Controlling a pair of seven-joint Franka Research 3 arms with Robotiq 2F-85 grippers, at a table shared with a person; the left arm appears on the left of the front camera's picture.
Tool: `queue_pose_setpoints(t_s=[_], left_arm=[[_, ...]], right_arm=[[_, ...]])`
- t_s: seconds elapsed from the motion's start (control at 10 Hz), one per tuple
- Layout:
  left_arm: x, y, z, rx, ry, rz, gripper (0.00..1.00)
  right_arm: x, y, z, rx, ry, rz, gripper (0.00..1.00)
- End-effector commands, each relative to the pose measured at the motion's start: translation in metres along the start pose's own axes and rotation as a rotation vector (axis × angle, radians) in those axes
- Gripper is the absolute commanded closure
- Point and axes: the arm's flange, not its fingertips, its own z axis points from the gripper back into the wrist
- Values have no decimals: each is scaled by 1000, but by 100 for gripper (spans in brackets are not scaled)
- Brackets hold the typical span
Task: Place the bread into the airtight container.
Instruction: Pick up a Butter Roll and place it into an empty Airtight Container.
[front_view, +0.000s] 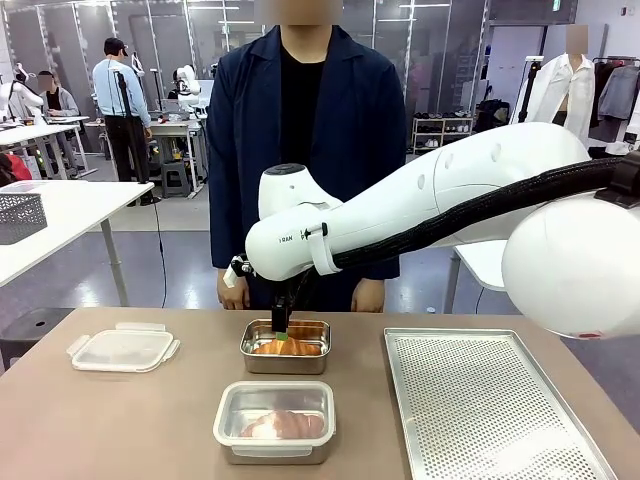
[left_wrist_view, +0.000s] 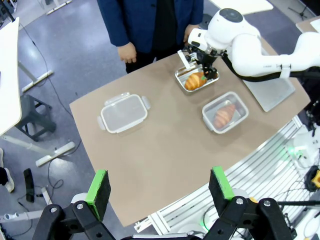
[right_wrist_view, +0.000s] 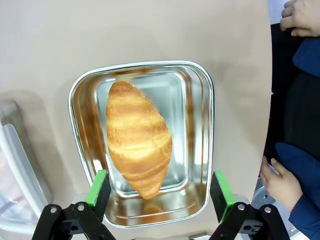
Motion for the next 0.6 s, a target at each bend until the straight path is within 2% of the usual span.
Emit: queue_pose_setpoints(t_s=[0.0, 0.5], left_arm=[[0, 0, 1, 1, 3, -10, 0], [0, 0, 1, 1, 3, -10, 0]], right_arm=[[1, 0, 0, -12, 10, -16, 0], [1, 0, 0, -12, 10, -16, 0]])
